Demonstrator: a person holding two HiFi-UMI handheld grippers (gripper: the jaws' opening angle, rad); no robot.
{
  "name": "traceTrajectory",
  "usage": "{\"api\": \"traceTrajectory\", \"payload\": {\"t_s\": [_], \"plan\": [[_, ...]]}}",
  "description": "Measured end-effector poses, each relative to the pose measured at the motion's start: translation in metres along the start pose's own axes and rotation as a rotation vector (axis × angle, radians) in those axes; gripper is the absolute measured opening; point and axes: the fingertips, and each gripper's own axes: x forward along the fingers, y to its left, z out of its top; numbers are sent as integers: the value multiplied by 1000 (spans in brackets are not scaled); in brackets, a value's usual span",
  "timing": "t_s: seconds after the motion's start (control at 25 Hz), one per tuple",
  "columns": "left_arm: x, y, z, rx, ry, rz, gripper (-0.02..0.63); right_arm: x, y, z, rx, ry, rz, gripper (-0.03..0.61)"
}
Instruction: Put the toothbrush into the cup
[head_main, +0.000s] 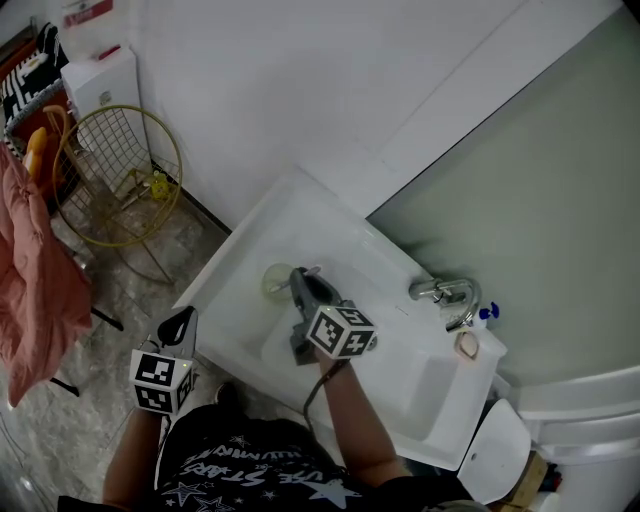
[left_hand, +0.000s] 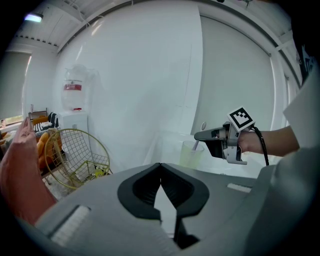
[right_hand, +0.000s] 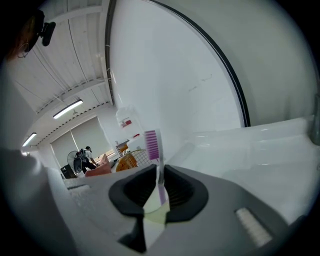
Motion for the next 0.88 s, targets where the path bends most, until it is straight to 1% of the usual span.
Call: {"api": "traceTrajectory", "payload": {"t_s": [0.12,0.2,0.36,0.48,0.56,0.68,0.8,0.88], "plan": [[0,0,-2,0,12,-5,9,2,0,-5,-16,26,-1,101],[1,2,-1,-5,4,4,9,2,1,-8,-21,41,8,141],[2,1,3,-11,-21,24,9,0,3,-9,-22,52,27,186],[-1,-4,6,-1,-28,34,9,-3,2,-10,-20,55,32,206],[-5,-6,8,11,-38,50,9,-7,3,-9,-19,53,38,206],[-14,-10,9,2,-38,64,9,-14,6,-10,-22,56,50,206],[-24,-21,8,-3,-30,68,9,-27,5,-13,-19,59,57,206],[-31,-29,9,3,-44,84,9,-39,4,-14,-15,59,60,206]]}}
